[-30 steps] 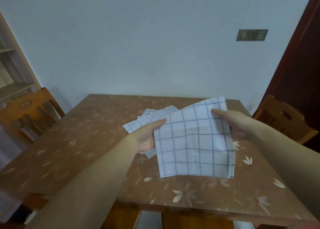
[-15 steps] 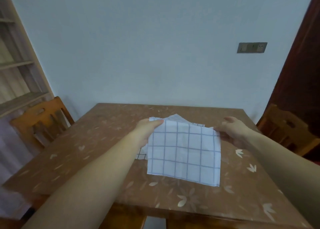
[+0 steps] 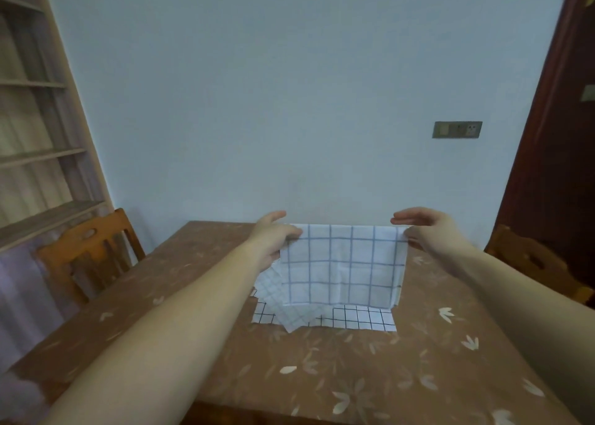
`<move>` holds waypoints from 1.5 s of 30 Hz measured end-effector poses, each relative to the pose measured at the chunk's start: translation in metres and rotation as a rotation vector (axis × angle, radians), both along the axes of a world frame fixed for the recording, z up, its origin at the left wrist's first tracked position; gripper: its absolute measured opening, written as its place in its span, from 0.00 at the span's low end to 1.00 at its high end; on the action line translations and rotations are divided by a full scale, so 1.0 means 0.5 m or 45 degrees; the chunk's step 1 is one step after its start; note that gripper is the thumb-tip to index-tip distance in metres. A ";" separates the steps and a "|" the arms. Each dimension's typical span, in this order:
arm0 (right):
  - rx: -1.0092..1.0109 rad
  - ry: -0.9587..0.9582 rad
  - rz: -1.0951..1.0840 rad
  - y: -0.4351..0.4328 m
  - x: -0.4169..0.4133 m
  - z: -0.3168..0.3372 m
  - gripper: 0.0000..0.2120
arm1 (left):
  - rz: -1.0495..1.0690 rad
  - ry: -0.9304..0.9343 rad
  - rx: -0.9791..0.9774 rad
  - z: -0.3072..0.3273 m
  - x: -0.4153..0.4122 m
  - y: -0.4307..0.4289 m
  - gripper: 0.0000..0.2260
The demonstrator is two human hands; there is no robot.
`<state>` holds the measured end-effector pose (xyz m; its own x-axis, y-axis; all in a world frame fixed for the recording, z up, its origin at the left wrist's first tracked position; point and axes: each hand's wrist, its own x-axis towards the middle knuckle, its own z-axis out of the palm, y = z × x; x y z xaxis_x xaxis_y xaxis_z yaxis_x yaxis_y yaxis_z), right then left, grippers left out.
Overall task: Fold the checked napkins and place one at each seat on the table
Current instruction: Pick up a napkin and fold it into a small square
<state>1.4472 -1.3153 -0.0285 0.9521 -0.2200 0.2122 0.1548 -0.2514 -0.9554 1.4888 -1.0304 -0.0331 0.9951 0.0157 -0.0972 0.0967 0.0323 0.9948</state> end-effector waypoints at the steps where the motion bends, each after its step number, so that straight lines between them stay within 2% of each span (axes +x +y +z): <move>1: -0.036 -0.011 0.002 0.000 -0.006 0.005 0.17 | -0.014 -0.038 0.086 0.002 -0.001 0.003 0.23; 7: -0.698 -0.051 -0.086 -0.007 -0.027 0.020 0.10 | -0.039 -0.278 0.499 0.009 -0.017 0.013 0.14; 11: -0.952 -0.128 -0.111 -0.006 -0.038 0.023 0.07 | -0.037 -0.375 0.624 0.017 -0.027 0.017 0.09; 15: -1.035 -0.129 -0.118 -0.013 -0.039 0.029 0.07 | -0.040 -0.426 0.664 0.025 -0.029 0.025 0.04; 21: -1.088 -0.092 -0.104 -0.010 -0.048 0.046 0.05 | -0.059 -0.470 0.743 0.037 -0.030 0.034 0.01; 25: -1.054 -0.128 -0.076 0.002 -0.059 0.059 0.06 | -0.120 -0.430 0.966 0.037 -0.029 0.048 0.02; 28: -1.020 -0.164 -0.034 0.021 -0.064 0.072 0.06 | -0.210 -0.374 1.301 0.028 -0.033 0.060 0.02; 30: -1.035 -0.181 0.007 0.040 -0.066 0.080 0.06 | -0.292 -0.368 1.426 0.021 -0.039 0.060 0.02; 32: -1.092 -0.191 0.063 0.062 -0.068 0.087 0.06 | -0.390 -0.413 1.354 0.015 -0.044 0.048 0.04; 36: -1.193 -0.214 0.209 0.112 -0.068 0.091 0.06 | -0.499 -0.619 1.045 0.026 -0.076 -0.033 0.12; 39: -1.181 -0.225 0.259 0.134 -0.070 0.094 0.04 | -0.479 -0.742 0.849 0.041 -0.089 -0.082 0.08; 45: -0.930 -0.159 0.232 0.111 -0.071 0.105 0.04 | -0.420 -0.793 0.845 0.043 -0.083 -0.087 0.05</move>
<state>1.4116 -1.2597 0.0238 0.9193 0.1757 0.3522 0.3504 -0.7729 -0.5289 1.4472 -1.0738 -0.0117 0.8295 -0.4120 0.3772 -0.5505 -0.4890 0.6766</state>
